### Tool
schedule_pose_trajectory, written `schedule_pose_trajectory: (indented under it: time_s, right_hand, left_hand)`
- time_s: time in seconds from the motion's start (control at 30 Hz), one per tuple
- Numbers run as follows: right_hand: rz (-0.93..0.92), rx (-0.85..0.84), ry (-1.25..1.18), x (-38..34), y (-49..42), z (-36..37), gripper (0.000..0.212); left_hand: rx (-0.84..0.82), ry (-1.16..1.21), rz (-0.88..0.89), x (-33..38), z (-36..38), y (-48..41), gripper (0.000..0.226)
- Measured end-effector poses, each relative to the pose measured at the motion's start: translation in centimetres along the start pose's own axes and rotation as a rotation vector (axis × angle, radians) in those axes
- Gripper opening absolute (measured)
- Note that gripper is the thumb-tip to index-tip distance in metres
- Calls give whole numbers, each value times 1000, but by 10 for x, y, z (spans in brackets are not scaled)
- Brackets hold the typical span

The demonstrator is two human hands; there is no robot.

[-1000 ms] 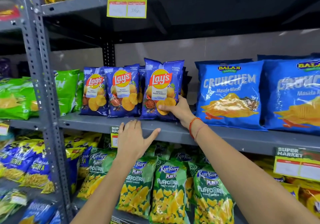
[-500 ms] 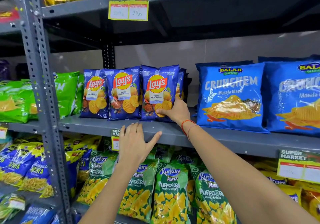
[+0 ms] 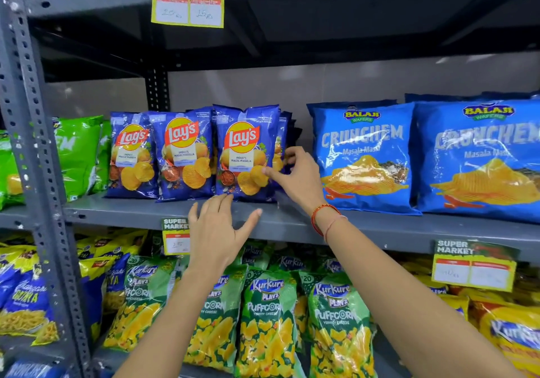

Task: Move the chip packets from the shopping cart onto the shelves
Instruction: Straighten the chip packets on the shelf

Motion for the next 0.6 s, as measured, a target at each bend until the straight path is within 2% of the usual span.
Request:
schedule_pose_trajectory:
  time_s: [0.1, 0.2, 0.33, 0.43, 0.6]
  right_hand:
    - [-94, 138, 21, -2, 3, -44, 51]
    - [-153, 364, 86, 8, 2, -92, 45]
    - [-56, 606, 149, 37, 0, -148, 51]
    - [85, 565, 123, 67, -6, -166, 60]
    - [397, 255, -210, 101, -19, -160, 78]
  left_hand:
    - [66, 252, 62, 33, -2, -16, 70]
    - [21, 523, 40, 67, 10, -39, 61]
    - [-25, 726, -8, 100, 34, -71, 56]
    - [-85, 837, -86, 114, 56, -96, 59]
    - [-249, 980, -292, 126, 90, -124, 73]
Point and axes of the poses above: each hand's wrist, its own y-axis away from the middle knuckle, its own z-axis out of the palm, x = y × z, the point moved 6 cm from there along -y, towards the middle knuckle, and after that the axes turned 6 degrees about z, right-handed, at the moved point
